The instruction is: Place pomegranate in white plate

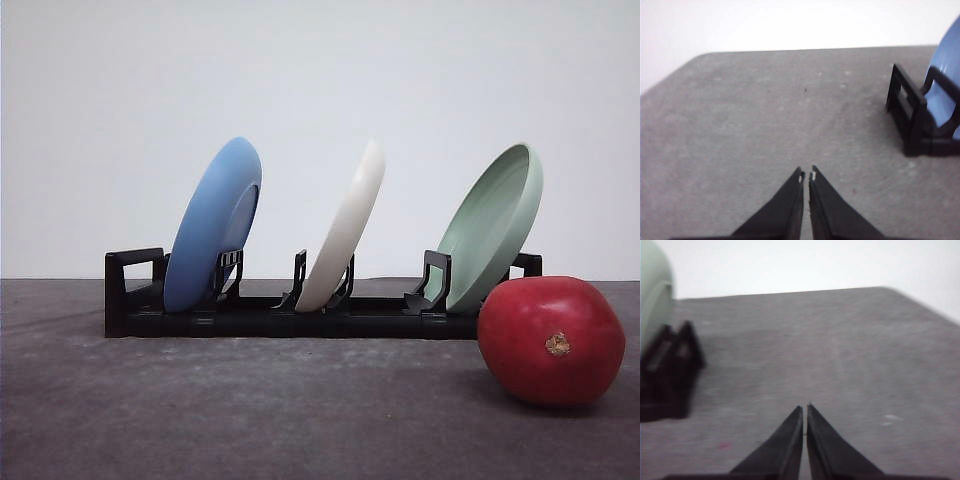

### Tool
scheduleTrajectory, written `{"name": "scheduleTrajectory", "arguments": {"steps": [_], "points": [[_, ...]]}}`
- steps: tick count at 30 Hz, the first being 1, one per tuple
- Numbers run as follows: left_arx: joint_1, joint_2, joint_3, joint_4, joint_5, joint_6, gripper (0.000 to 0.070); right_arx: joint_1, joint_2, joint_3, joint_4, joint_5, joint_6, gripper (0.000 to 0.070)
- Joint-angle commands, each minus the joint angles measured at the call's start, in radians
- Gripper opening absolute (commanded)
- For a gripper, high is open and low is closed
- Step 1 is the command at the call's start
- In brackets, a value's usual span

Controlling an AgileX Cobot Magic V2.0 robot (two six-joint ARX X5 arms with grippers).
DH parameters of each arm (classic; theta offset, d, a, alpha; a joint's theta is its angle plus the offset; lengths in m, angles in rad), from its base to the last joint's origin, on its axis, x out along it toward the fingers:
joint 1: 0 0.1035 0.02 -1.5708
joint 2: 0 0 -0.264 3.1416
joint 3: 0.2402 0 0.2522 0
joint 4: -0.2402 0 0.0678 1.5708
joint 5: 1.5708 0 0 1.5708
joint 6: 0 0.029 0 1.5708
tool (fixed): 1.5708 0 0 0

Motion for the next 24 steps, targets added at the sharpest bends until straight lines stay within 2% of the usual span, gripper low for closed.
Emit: {"name": "scheduleTrajectory", "arguments": {"steps": [1, 3, 7, 10, 14, 17, 20, 24], "points": [[0.002, 0.0, -0.009, 0.012, 0.003, -0.139, 0.0, 0.003, 0.001, -0.001, 0.006, -0.044, 0.105, 0.0009], [0.002, 0.0, 0.001, 0.019, 0.003, -0.174, 0.0, 0.003, 0.002, 0.025, -0.003, -0.098, 0.143, 0.0006], [-0.004, 0.019, 0.068, 0.0, 0.019, -0.247, 0.0003, 0.003, 0.034, 0.15, -0.073, -0.113, 0.237, 0.0006], [-0.01, 0.063, 0.153, -0.043, 0.047, -0.315, 0.0003, 0.003, 0.105, 0.291, -0.127, -0.168, 0.263, 0.0006], [-0.024, 0.16, 0.297, -0.132, 0.115, -0.358, 0.0003, 0.003, 0.23, 0.477, -0.169, -0.259, 0.26, 0.0006], [-0.032, 0.254, 0.419, -0.205, 0.2, -0.361, 0.0003, 0.003, 0.341, 0.629, -0.221, -0.347, 0.244, 0.0006], [-0.037, 0.354, 0.547, -0.277, 0.296, -0.347, 0.0003, 0.003, 0.445, 0.771, -0.299, -0.429, 0.211, 0.0006], [-0.037, 0.478, 0.73, -0.397, 0.408, -0.28, 0.0003, 0.003, 0.558, 0.926, -0.385, -0.557, 0.146, 0.0006]]}}
